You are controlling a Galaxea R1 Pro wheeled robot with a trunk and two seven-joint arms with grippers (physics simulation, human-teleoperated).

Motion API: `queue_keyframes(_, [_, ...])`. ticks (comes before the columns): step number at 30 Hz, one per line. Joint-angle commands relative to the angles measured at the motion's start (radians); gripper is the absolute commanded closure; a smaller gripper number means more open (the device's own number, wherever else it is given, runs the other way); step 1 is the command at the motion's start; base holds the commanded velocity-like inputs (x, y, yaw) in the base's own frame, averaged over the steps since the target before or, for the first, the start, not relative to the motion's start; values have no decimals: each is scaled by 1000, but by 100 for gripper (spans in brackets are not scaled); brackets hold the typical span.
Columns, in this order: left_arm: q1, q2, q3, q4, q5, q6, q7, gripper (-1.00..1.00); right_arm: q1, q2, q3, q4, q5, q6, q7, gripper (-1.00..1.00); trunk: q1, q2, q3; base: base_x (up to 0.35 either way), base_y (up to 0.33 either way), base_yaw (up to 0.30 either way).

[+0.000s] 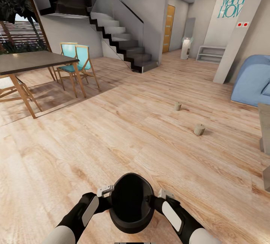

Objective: Place each of the two pumpkins and all three candles from the living room inside a cabinet in the living room (use any cabinet), then make sure every cabinet is closed, and position the cauldron so it is next to a table in the living room.

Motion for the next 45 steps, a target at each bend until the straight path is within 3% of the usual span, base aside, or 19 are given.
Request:
queue_keyframes(1, [0, 1, -4, -2, 11, 3, 9, -100, -16, 0, 7, 31, -9, -19, -9, -100, 0, 0, -1, 0, 0, 0])
queue_keyframes(5, [0, 0, -4, -2, 11, 3, 9, -100, -31, 1, 8, 78, -7, -53, -8, -100, 0, 0, -1, 0, 0, 0])
queue_keyframes(16, [0, -1, -4, -2, 11, 3, 9, -100, -33, 9, 12, 85, -6, -58, -8, -100, 0, 0, -1, 0, 0, 0])
queue_keyframes(20, [0, -1, -4, -2, 11, 3, 9, -100, -37, 17, 62, 85, -10, -56, -1, -100, 0, 0, -1, 0, 0, 0])
queue_keyframes(24, [0, -1, -4, -2, 11, 3, 9, -100, -51, 21, 77, 88, -12, -56, 4, -100, 0, 0, -1, 0, 0, 0])
queue_keyframes(33, [0, -1, -4, -2, 11, 3, 9, -100, -53, 21, 79, 95, -13, -56, 3, -100, 0, 0, -1, 0, 0, 0])
queue_keyframes(39, [0, -1, -4, -2, 11, 3, 9, -100, -77, 31, 79, 163, -8, -68, 4, -100, 0, 0, -1, 0, 0, 0])
queue_keyframes(45, [0, -1, -4, -2, 11, 3, 9, -100, -81, 35, 80, 172, -7, -71, 5, -100, 0, 0, -1, 0, 0, 0])
